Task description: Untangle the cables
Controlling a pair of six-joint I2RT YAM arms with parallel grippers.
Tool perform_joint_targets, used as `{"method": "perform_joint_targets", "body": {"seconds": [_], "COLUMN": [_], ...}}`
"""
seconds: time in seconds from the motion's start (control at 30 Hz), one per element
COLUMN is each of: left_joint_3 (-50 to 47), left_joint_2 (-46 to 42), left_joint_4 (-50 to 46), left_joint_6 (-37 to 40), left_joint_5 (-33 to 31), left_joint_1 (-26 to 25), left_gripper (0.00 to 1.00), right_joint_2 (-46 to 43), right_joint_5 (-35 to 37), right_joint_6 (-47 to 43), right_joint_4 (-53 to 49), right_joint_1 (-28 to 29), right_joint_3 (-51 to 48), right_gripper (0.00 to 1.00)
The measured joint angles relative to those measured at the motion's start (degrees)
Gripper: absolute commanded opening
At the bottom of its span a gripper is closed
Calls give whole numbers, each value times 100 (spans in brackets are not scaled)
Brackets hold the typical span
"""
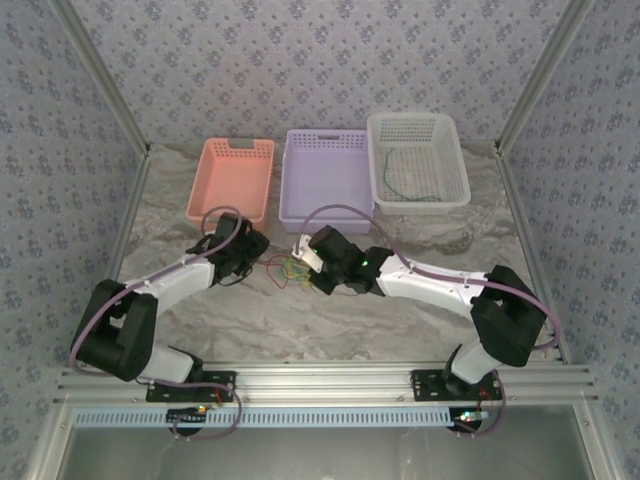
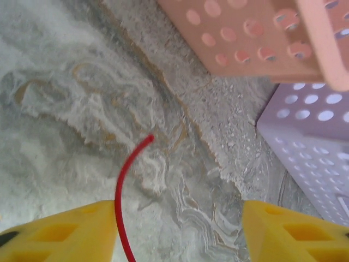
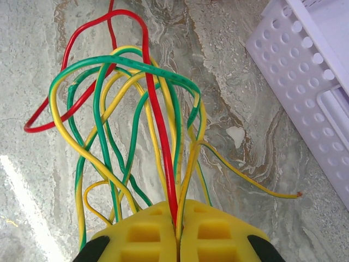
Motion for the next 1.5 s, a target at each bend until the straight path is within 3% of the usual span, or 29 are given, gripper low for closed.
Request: {"method": "perform_joint_targets", "body": {"seconds": [0.07, 0.17, 0.3, 0.43, 0.6, 0.8, 1.1, 1.5], "left_joint_3": [0, 0, -2, -4, 85, 1110, 1709, 1961], "left_joint_2": [83, 170, 175, 52, -885, -1508, -1895, -2020], "left_joint_4": [186, 367, 437, 385, -181, -1132, -2192, -2855], "left_joint_6": [-59, -83, -72, -68, 162, 754, 1443, 1720], "left_joint_5": [42, 127, 212, 184, -140, -413, -487, -546], "left_joint_1": [50, 55, 55, 55, 138, 780, 1716, 2028], "left_gripper": [24, 20, 0, 0, 0, 0, 0, 0], "right_joint_2": [-22, -57, -146, -236, -306, -426, -833, -708], "right_joint_5": [-9, -24, -31, -33, -31, -15, 20, 426], "right_joint_6": [-15, -17, -17, -17, -61, -57, -55, -57], "right_joint_4": [48, 116, 146, 146, 142, 140, 127, -37], "right_joint_1": [0, -7, -33, -92, -269, -487, -763, -837], "right_joint_3": [-39, -114, -205, -249, -258, -284, -498, -573], "right_gripper": [0, 0, 0, 0, 0, 0, 0, 0]}}
